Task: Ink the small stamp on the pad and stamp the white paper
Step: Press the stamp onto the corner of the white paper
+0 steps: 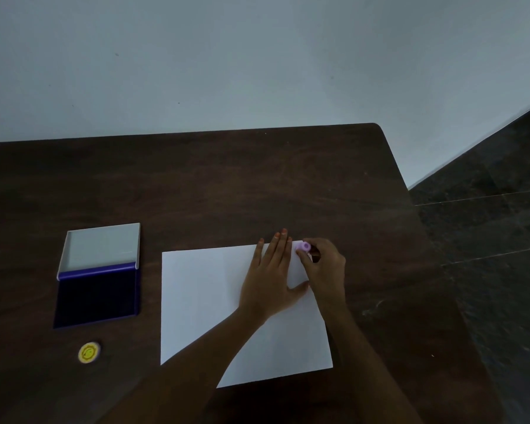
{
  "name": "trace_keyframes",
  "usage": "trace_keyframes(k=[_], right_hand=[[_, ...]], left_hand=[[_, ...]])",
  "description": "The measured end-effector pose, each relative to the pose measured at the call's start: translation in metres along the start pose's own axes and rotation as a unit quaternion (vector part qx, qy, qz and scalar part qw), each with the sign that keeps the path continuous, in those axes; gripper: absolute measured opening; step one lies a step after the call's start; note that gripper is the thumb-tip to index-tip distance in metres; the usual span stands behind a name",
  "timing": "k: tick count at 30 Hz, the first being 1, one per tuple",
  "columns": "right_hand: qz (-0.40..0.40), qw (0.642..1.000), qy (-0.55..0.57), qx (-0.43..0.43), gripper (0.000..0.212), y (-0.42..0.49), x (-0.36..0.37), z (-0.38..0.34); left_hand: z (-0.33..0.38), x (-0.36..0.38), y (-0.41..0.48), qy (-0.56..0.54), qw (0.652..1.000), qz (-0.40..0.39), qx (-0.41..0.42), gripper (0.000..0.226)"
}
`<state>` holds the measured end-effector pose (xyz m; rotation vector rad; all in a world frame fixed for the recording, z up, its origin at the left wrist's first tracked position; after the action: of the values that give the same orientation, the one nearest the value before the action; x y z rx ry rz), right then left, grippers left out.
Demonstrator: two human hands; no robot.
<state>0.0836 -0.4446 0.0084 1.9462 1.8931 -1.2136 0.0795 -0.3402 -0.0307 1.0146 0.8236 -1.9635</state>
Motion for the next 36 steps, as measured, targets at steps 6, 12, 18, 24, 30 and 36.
trace_keyframes(k=[6,12,18,24,30,36], right_hand=[[0.016,1.0,-0.004,-0.003,0.03,-0.001,0.001,0.002],[0.004,1.0,-0.002,0.005,0.032,0.0,0.004,0.003],[-0.001,1.0,-0.007,0.006,0.034,0.0,0.005,0.002],[0.007,1.0,0.013,-0.015,0.028,-0.002,-0.001,-0.004],[0.004,0.96,0.274,0.057,0.025,-0.007,-0.012,0.018],[0.006,0.731,0.662,0.167,0.008,-0.012,-0.021,0.045]], left_hand=[[-0.001,0.002,0.0,0.002,1.0,-0.009,-0.003,0.084],[0.0,0.001,0.001,0.001,1.0,-0.015,-0.005,0.083],[-0.001,0.002,0.001,0.001,1.0,-0.025,-0.01,0.082],[-0.001,0.002,0.0,-0.004,0.999,-0.035,-0.009,0.084],[0.0,-0.002,0.0,0.017,0.999,-0.031,-0.024,0.09],[-0.003,-0.001,0.0,0.062,0.997,-0.032,-0.034,0.093]])
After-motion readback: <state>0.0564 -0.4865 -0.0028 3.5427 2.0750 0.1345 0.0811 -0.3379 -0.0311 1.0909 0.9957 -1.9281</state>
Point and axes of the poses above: each hand's wrist, its own y-axis towards the middle knuckle, its own x-axis out of the palm, z = x × y, the point moved 6 cm from there along y, towards the middle knuckle, and after that the axes turned 13 degrees about -z, right-handed, at the moved point
